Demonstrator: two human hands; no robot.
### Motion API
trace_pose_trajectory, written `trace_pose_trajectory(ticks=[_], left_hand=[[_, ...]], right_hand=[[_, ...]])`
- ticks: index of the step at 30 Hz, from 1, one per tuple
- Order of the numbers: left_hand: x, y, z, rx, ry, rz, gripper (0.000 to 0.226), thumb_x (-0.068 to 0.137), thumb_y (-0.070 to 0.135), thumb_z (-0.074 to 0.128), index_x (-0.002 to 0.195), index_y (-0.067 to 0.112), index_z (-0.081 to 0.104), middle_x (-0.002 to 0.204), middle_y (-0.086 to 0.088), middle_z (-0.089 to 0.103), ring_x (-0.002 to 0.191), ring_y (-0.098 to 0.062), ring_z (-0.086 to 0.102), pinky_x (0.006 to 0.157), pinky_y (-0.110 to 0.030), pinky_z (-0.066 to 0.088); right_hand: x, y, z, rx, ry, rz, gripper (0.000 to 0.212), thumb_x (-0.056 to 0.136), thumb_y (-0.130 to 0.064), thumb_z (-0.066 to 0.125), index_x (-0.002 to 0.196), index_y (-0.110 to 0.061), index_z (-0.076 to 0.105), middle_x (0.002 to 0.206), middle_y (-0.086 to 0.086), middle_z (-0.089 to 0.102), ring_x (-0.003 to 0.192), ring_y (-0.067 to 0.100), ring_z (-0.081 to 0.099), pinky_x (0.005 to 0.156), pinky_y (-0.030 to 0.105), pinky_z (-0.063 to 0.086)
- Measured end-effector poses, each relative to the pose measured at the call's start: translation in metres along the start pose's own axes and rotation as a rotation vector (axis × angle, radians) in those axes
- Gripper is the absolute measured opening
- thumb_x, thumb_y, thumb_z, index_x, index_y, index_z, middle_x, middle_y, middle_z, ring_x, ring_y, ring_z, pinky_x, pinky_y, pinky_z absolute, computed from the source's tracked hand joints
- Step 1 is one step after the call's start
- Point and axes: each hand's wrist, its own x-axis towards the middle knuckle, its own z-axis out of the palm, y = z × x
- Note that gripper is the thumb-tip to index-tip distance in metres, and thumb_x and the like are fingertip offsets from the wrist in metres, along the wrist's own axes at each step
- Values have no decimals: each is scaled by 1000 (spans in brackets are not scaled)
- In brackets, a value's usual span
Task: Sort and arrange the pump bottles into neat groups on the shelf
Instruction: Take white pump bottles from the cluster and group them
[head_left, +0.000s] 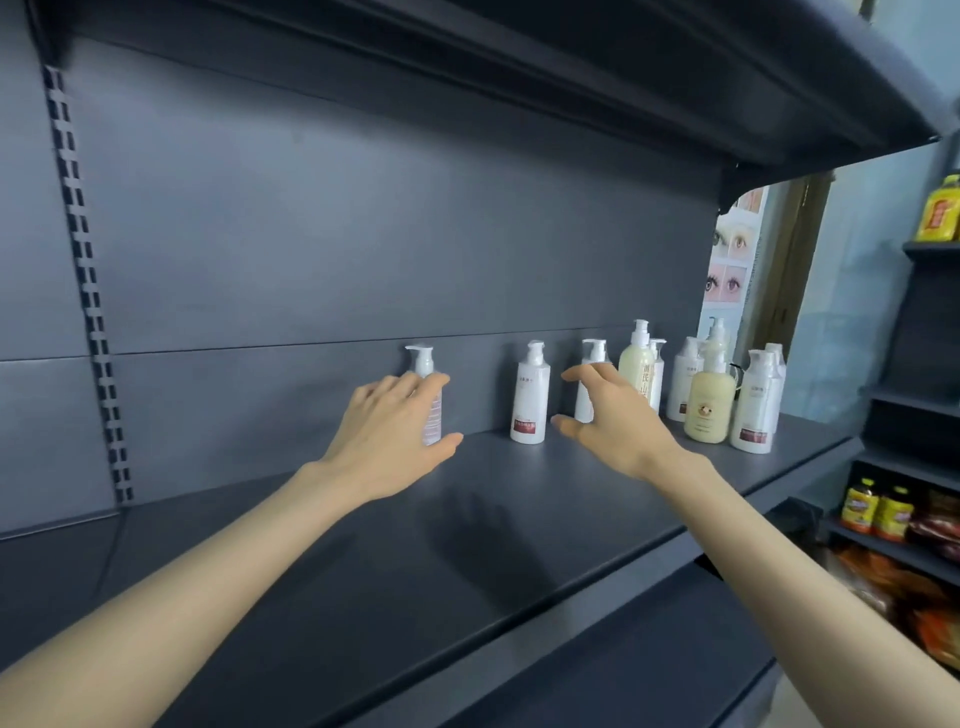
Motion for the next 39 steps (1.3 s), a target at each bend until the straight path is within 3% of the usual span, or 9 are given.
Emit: trace_pose_trajectory(ticks=[3, 12, 20, 25, 30, 34, 39], left_hand=[[22, -11, 29, 12, -32, -36, 63, 88, 51, 51, 140, 21, 32, 135, 1, 46, 119, -22, 45, 98, -33, 31], [74, -39, 99, -35, -47, -217, 80, 83, 50, 60, 144, 17, 20, 139, -3, 33, 123, -26, 41, 96, -38, 38], [98, -44, 142, -213, 54, -459, 96, 76, 39, 72, 147, 16, 11, 138, -7, 28, 123, -33, 42, 89, -46, 46], [117, -36, 164, -342, 144, -669, 101, 76, 38, 74, 147, 16, 7, 148, -8, 23, 127, -35, 43, 98, -47, 41], [127, -32, 172, -399, 236, -789, 81, 76, 33, 74, 135, 10, 24, 134, -9, 42, 116, -33, 51, 92, -44, 44], [130, -31, 175, -378, 227, -861, 62, 76, 35, 74, 115, 5, 35, 119, -11, 48, 108, -33, 54, 91, -46, 46], [132, -31, 177, -333, 231, -862, 56, 78, 34, 73, 109, 4, 38, 117, -13, 47, 106, -34, 54, 91, -46, 45]], right_hand=[[33, 16, 14, -18, -25, 6, 54, 90, -33, 60, 137, -16, 39, 142, -1, 37, 121, 20, 45, 97, 38, 43], [105, 72, 64, 64, -84, 49, 59, 88, -31, 61, 138, -13, 35, 138, 5, 39, 118, 25, 47, 95, 37, 43], [159, 120, 101, 308, -135, 62, 64, 82, -31, 69, 131, -11, 34, 130, 5, 44, 110, 22, 51, 91, 37, 45], [188, 144, 117, 492, -194, 45, 70, 79, -34, 73, 130, -10, 31, 127, 3, 51, 110, 22, 54, 93, 41, 46], [207, 152, 131, 680, -259, 65, 68, 80, -29, 74, 130, -9, 32, 114, 2, 53, 98, 18, 54, 77, 26, 42], [214, 155, 144, 779, -251, 92, 65, 78, -32, 75, 125, -9, 35, 113, 4, 56, 96, 19, 57, 72, 25, 43], [218, 155, 150, 814, -210, 94, 62, 80, -34, 73, 123, -8, 37, 111, 5, 57, 94, 20, 58, 72, 27, 44]])
